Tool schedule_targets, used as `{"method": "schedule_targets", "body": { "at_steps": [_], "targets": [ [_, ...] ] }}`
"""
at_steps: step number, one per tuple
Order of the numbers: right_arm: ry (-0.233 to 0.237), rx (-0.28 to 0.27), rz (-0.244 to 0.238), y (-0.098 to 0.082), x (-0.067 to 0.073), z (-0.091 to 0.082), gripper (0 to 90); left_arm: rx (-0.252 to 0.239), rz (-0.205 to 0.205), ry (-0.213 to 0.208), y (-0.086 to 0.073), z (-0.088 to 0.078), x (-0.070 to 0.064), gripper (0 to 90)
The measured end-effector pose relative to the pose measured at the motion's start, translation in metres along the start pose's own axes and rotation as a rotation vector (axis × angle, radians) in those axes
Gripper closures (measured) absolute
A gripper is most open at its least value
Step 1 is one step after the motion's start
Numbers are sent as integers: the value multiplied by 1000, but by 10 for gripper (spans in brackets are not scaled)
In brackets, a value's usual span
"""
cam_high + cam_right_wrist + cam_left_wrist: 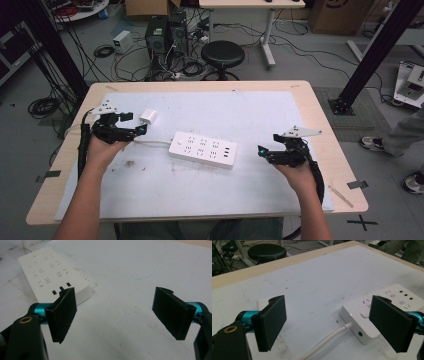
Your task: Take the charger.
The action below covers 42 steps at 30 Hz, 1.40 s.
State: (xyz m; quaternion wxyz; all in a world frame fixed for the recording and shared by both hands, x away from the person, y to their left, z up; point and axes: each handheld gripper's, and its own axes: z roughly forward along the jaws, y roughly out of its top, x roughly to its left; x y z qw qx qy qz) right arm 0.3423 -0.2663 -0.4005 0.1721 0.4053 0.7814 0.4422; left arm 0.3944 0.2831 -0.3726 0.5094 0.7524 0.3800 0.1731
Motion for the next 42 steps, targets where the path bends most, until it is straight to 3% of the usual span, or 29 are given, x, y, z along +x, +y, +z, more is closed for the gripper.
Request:
{"method": "schedule_targets", "body": {
  "at_steps": [3, 5, 8, 9, 10, 13, 15, 16, 18, 20, 24, 25, 27, 28, 34, 42],
  "targets": [
    [-1, 2, -1, 0, 0, 0, 200, 15, -14, 10, 0, 5, 4, 145],
    [-2, 4, -2, 0, -1, 1, 200, 74, -5, 33, 2, 12, 6, 145],
    [-4, 6, -1, 0, -1, 2, 200, 74, -5, 33, 2, 12, 6, 145],
    [-10, 15, 0, 0, -1, 4, 200, 134, 32, 64, 22, 32, 12, 145],
    [-13, 14, 0, 0, -1, 4, 200, 149, 36, 74, 25, 37, 15, 145],
    [-17, 16, 2, 0, 0, 3, 200, 183, 20, 75, 35, 52, 23, 145],
    [-17, 18, 3, 0, 0, 3, 200, 183, 20, 75, 35, 52, 23, 145],
    [-17, 18, 3, 0, 0, 3, 200, 206, 20, 84, 41, 62, 28, 145],
    [-26, 16, 12, 0, -1, 2, 200, 200, -11, 76, 44, 69, 33, 145],
    [-26, 14, 13, 0, -2, 3, 200, 223, -13, 87, 46, 76, 38, 145],
    [-28, 22, 11, -1, -2, 4, 200, 205, -32, 86, 46, 80, 43, 145],
    [-28, 22, 11, -1, -2, 4, 200, 214, -59, 96, 38, 86, 50, 145],
    [-31, 28, 17, -1, -1, 6, 200, 214, -59, 96, 38, 86, 50, 144],
    [-32, 29, 14, -1, -2, 7, 200, 240, -76, 109, 29, 96, 56, 144],
    [-35, 26, 18, -1, -1, 7, 200, 301, -84, 137, 18, 108, 62, 144],
    [-38, 29, 23, -2, 1, 5, 200, 331, -115, 156, 7, 117, 71, 144]
  ]
}}
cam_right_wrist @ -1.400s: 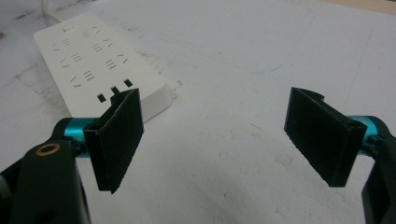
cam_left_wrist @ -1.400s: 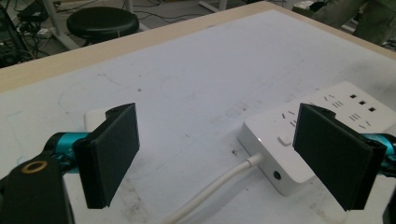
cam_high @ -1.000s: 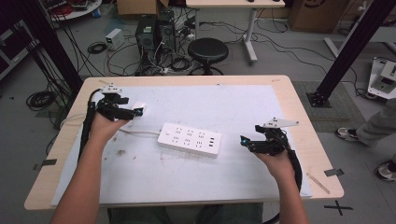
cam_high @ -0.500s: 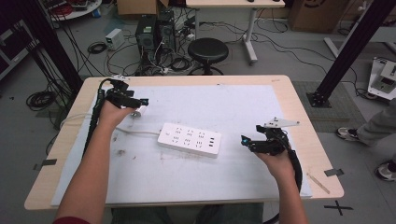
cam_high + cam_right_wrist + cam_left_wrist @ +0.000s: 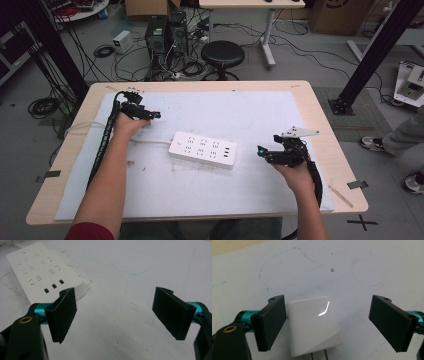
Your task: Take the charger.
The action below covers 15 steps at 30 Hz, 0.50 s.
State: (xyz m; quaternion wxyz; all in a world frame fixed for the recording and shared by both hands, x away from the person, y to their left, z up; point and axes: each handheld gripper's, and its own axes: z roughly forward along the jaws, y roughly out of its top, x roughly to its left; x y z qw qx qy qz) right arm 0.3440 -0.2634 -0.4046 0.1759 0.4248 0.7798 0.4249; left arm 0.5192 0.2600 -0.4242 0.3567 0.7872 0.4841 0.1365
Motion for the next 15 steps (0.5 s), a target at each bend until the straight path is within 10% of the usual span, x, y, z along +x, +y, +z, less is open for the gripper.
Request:
{"method": "schedule_targets", "body": {
  "at_steps": [8, 15],
  "targets": [
    [1, 2, -4, 0, 1, 1, 200, 37, -6, 2, -4, 6, 3, 150],
    [-3, 8, -2, 0, 1, 2, 200, 62, -1, 51, -8, 7, 5, 331]
  ]
}}
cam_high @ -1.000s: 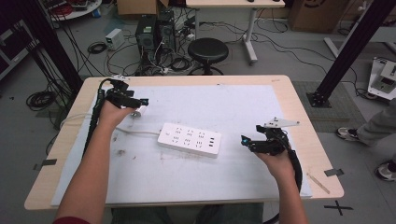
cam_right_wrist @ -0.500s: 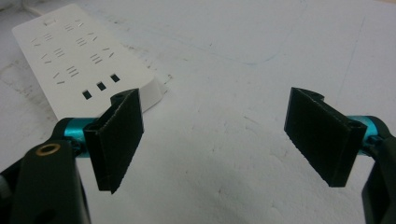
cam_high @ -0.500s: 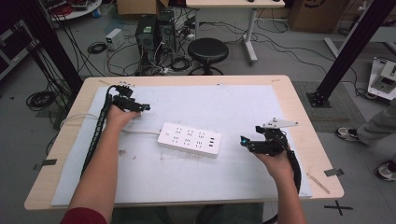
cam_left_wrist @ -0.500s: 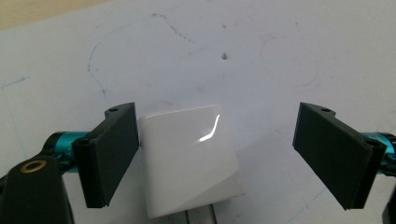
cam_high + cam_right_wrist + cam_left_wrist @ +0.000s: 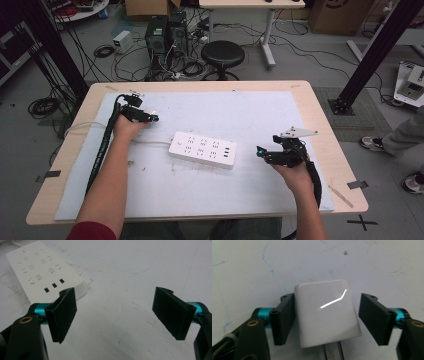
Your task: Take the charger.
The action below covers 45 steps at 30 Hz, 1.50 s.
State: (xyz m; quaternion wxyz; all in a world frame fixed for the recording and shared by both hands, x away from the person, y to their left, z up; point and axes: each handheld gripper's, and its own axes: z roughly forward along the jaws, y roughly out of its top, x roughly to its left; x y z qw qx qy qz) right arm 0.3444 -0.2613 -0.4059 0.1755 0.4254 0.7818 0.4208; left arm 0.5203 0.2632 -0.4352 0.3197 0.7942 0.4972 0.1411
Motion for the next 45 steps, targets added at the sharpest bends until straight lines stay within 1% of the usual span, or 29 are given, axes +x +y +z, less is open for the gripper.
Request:
{"method": "schedule_targets", "body": {
  "at_steps": [1, 2, 3, 6, 8, 9, 14, 16, 18, 21, 22, 23, 25, 26, 27, 29, 30, 31, 33, 34, 35, 36, 38, 40, 42, 44, 45],
  "targets": [
    [0, 0, 0, 0, 0, 0, 200, 0, 0, 0, 0, 0, 0, 366],
    [-1, -3, -2, 0, 0, 0, 200, 1, 13, 3, 0, -2, -1, 413],
    [-1, -3, -2, 0, 0, 0, 200, 1, 13, 3, 0, -2, -1, 418],
    [-2, -1, 1, 0, 0, 0, 200, 3, 21, 11, 0, -2, -2, 418],
    [-3, -1, 1, -1, 0, 1, 200, 3, 16, 11, 0, -2, -2, 418],
    [-2, 1, 1, -1, 0, 1, 200, 7, 19, 4, 0, -2, -3, 418],
    [-2, 6, 5, -2, 0, 2, 200, 10, 28, 8, 0, -2, -4, 421],
    [-2, 7, 3, -2, -1, 3, 200, 18, 38, 17, 1, -3, -5, 421],
    [0, 5, 4, -2, -1, 3, 200, 18, 37, 23, 1, -3, -6, 422],
    [-2, 6, 12, -2, -1, 2, 200, 23, 63, 37, 2, -4, -8, 424],
    [-2, 6, 11, -2, -1, 2, 200, 23, 63, 40, 2, -4, -8, 425],
    [1, 8, 9, -2, -1, 2, 200, 23, 70, 40, 2, -5, -8, 425],
    [4, 3, 4, -2, -1, 3, 200, 16, 69, 25, 3, -7, -9, 425],
    [4, 3, 4, -2, -1, 3, 200, 16, 69, 25, 3, -7, -9, 425],
    [5, 3, 1, -2, -2, 3, 200, -3, 82, 16, 6, -15, -11, 425],
    [5, 2, -1, -2, -2, 4, 200, -18, 101, 11, 9, -23, -14, 425],
    [5, 2, -1, -2, -2, 4, 200, -18, 101, 11, 9, -23, -14, 425],
    [7, 2, -1, -1, -3, 4, 200, -29, 117, 2, 11, -31, -17, 425],
    [9, 3, 1, -1, -3, 4, 200, -29, 117, 2, 11, -31, -17, 425],
    [9, 3, 1, -1, -3, 4, 200, -43, 134, -10, 13, -45, -21, 425],
    [9, 3, 1, -1, -3, 4, 200, -43, 134, -10, 13, -45, -21, 425],
    [11, 7, 5, -1, -3, 4, 200, -50, 146, -17, 14, -55, -25, 425],
    [20, 0, 0, 0, -4, 4, 200, -55, 146, -31, 15, -66, -30, 425],
    [21, 2, 3, 1, -4, 3, 200, -68, 170, -40, 14, -76, -36, 425],
    [26, -2, -5, 3, -5, 3, 199, -84, 185, -46, 13, -87, -43, 424],
    [30, 1, 1, 4, -5, 2, 200, -94, 188, -60, 10, -97, -49, 424],
    [30, 1, 1, 4, -5, 2, 200, -94, 188, -60, 10, -97, -49, 425]
  ]
}}
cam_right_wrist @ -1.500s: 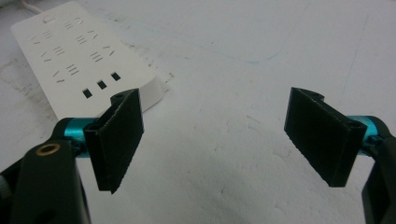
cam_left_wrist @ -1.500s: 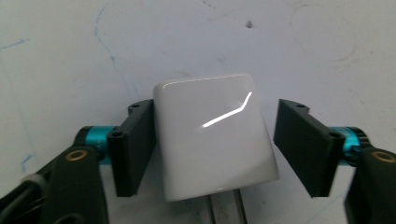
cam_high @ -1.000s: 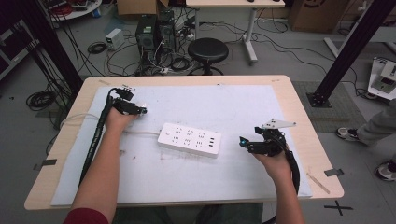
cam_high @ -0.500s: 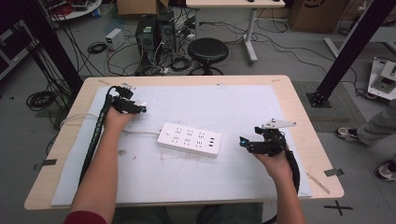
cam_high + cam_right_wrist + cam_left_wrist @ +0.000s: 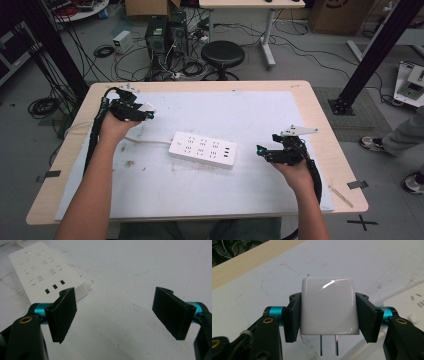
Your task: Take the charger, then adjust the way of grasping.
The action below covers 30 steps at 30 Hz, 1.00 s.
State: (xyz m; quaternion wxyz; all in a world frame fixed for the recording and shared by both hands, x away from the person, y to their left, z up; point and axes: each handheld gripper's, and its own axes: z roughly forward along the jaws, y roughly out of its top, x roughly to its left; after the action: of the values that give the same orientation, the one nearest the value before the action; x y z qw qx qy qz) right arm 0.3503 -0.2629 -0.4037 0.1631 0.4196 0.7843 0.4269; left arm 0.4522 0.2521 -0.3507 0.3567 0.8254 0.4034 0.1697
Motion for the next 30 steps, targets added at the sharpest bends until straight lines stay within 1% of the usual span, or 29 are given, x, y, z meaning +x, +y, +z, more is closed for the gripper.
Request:
{"method": "schedule_targets", "body": {
  "at_steps": [1, 2, 4, 5, 6, 7, 8, 9, 10, 11, 12, 13, 14, 18, 21, 22, 23, 24, 25, 30],
  "targets": [
    [5, -4, -4, 1, 0, 0, 200, 0, 0, 0, 0, 0, 0, 425],
    [5, -4, -4, 1, 0, 0, 200, -9, 15, -1, -3, -12, -9, 425],
    [14, -3, -9, 4, 0, -2, 200, -25, 8, -9, -6, -22, -15, 424],
    [14, -3, -9, 4, 0, -2, 200, -25, 8, -9, -6, -22, -15, 424],
    [18, -2, -9, 5, 0, -2, 200, -37, 12, -13, -9, -31, -21, 424],
    [16, 1, -10, 7, -1, -2, 200, -41, 17, -15, -11, -36, -24, 424],
    [16, 1, -10, 7, -1, -2, 200, -41, 17, -15, -11, -36, -24, 424],
    [22, -2, -14, 7, -1, -2, 200, -55, 26, -15, -13, -44, -30, 424],
    [25, 1, -7, 9, -1, -2, 200, -53, 30, -20, -14, -48, -32, 424],
    [26, -2, -15, 9, -2, -2, 200, -63, 38, -28, -15, -53, -34, 424],
    [26, -2, -15, 9, -2, -2, 200, -63, 38, -28, -15, -53, -34, 424],
    [28, -3, -20, 11, -2, -3, 200, -69, 48, -38, -17, -59, -38, 424],
    [28, -1, -20, 11, -1, -3, 200, -69, 52, -43, -17, -61, -39, 424],
    [27, -2, -17, 11, 1, -4, 200, -54, 67, -50, -18, -62, -41, 424],
    [27, -5, -10, 11, 1, -5, 200, -50, 69, -56, -19, -59, -42, 424],
    [26, -8, -8, 11, 1, -7, 200, -43, 70, -64, -21, -53, -41, 424],
    [26, -8, -6, 12, 1, -7, 200, -38, 70, -63, -21, -52, -41, 425],
    [26, -13, -13, 12, 0, -7, 200, -40, 67, -67, -22, -50, -41, 424],
    [23, -9, -4, 12, 1, -7, 200, -37, 71, -64, -23, -49, -40, 424],
    [25, -15, -8, 15, -1, -7, 200, -41, 73, -66, -24, -50, -40, 424]
  ]
}}
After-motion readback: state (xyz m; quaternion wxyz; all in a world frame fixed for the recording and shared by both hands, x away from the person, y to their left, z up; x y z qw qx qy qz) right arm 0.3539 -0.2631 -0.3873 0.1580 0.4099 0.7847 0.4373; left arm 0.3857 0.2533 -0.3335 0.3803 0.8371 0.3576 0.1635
